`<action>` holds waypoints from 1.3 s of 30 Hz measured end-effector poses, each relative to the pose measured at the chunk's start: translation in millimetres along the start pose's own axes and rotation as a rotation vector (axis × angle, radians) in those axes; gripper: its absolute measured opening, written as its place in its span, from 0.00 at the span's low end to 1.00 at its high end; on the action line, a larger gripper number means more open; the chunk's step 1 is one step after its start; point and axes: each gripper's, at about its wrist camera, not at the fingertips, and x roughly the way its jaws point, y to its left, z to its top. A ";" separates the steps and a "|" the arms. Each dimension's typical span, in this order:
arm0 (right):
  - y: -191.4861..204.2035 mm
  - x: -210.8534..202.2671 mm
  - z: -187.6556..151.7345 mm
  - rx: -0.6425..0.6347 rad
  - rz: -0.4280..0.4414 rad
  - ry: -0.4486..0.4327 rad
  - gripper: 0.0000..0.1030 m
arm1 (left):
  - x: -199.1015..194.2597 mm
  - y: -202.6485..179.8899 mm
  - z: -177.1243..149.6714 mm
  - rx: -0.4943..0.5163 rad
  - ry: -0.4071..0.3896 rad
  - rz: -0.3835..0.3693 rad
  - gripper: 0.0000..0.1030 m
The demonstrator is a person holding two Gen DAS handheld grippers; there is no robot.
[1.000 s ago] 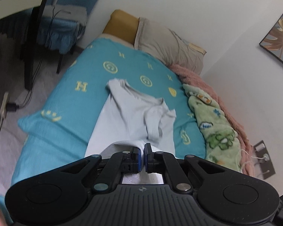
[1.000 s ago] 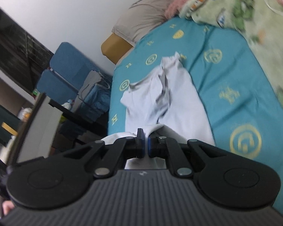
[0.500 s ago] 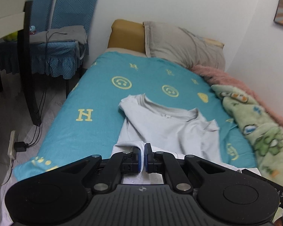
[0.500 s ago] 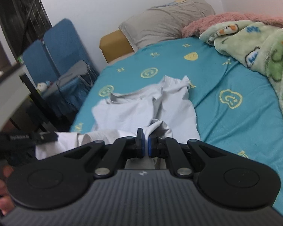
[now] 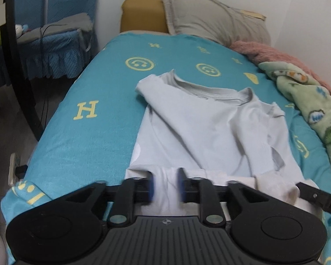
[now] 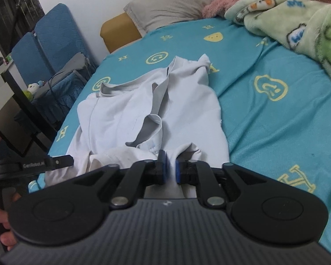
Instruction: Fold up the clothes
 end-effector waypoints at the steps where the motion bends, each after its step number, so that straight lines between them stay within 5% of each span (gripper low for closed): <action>1: 1.4 -6.1 -0.8 0.004 0.008 -0.010 0.50 | -7.2 -1.2 -1.4 0.011 -0.012 0.004 0.47; 2: 2.7 -12.1 -1.5 0.008 0.016 -0.019 0.65 | -15.6 -2.0 -3.0 0.021 -0.026 0.005 0.51; 4: 6.4 -26.4 -2.8 0.009 0.019 -0.050 0.76 | -34.3 -2.4 -7.2 0.028 -0.049 0.002 0.59; 9: 19.8 -64.2 -8.4 0.009 0.025 -0.090 0.75 | -84.9 -3.4 -22.3 0.040 -0.110 -0.014 0.75; 18: 41.8 -117.8 -32.1 0.024 0.034 -0.120 0.75 | -161.0 -5.8 -63.4 0.076 -0.204 -0.012 0.80; 26: 46.8 -139.5 -48.4 0.049 0.023 -0.110 0.75 | -185.2 3.1 -83.9 0.043 -0.185 -0.020 0.80; 36: -43.1 -127.2 -88.3 0.778 0.192 0.151 0.75 | -175.1 20.7 -85.3 -0.116 -0.024 -0.138 0.80; 39: -50.0 -119.4 -103.7 0.910 0.186 0.186 0.75 | -163.5 20.2 -89.4 -0.155 0.047 -0.189 0.80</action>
